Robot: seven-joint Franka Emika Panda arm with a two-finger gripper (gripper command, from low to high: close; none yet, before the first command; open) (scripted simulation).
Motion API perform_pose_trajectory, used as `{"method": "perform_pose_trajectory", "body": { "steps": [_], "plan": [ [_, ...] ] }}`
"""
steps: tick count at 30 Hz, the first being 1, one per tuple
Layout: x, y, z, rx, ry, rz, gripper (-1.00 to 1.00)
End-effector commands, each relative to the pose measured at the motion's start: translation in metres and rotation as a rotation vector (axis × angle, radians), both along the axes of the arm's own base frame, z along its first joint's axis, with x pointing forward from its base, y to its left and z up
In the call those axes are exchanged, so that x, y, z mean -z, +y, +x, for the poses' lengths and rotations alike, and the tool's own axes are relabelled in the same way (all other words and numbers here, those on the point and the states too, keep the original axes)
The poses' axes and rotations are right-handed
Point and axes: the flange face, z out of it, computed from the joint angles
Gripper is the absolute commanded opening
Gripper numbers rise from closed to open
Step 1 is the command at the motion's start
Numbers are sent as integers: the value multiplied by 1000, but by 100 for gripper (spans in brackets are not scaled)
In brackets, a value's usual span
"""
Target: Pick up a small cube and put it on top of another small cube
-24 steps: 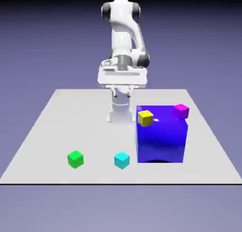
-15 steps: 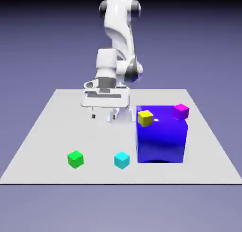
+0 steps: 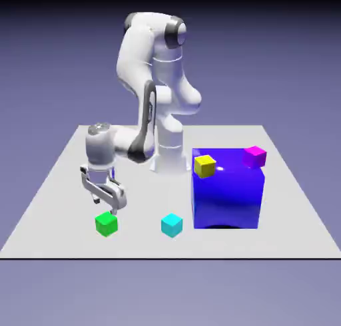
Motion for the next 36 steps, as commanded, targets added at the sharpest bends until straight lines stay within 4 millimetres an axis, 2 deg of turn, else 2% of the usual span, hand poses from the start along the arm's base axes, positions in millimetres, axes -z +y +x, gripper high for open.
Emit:
{"method": "perform_pose_trajectory", "body": {
  "steps": [1, 4, 5, 6, 11, 12, 17, 21, 26, 31, 33, 36],
  "plan": [
    [12, 0, 0, 0, 0, 0, 0],
    [46, 0, -1, 1, 0, 2, 0],
    [46, 0, -1, 1, 0, 2, -100],
    [46, 0, -1, 1, 0, 2, -100],
    [-16, 1, -1, 1, 0, 1, -100],
    [-28, 6, 1, -15, -2, 6, -100],
    [-98, 93, 38, -300, -19, 53, -100],
    [-156, 166, 44, -531, -23, 67, -100],
    [-226, 253, 24, -818, -17, 53, -100],
    [-291, 327, -25, -1092, 0, 4, -100],
    [-293, 329, -27, -1099, 1, 2, -100],
    [-247, 330, -24, -1099, 1, 2, -100]
  ]
}}
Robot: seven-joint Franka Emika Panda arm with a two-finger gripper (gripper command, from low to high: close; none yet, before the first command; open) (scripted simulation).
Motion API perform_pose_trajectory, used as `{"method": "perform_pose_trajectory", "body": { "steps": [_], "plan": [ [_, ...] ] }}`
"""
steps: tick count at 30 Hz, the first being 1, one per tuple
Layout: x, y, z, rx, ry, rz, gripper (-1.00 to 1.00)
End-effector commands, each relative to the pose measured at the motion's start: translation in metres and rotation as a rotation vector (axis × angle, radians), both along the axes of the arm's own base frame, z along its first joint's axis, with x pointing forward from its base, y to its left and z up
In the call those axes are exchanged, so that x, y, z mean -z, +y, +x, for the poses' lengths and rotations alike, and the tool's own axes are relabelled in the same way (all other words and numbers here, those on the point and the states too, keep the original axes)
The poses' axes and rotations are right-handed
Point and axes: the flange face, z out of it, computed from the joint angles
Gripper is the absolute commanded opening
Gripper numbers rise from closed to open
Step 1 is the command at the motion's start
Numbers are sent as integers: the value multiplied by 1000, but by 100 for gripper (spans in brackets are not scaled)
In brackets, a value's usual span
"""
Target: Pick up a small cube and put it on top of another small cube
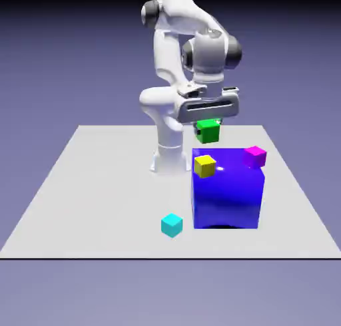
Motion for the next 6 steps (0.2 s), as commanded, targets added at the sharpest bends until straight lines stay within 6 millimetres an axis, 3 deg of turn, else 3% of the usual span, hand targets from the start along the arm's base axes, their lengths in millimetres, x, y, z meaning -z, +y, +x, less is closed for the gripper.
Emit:
{"method": "perform_pose_trajectory", "body": {
  "steps": [1, 2, 3, 4, 6],
  "plan": [
    [15, 0, 0, 0, -1, -3, -100],
    [24, 0, -1, 0, -1, -3, -100],
    [24, 0, -1, 0, -1, -3, 100],
    [24, 0, -1, 0, -1, -3, 100],
    [-6, 0, 0, 0, -1, -3, 100]
  ]
}}
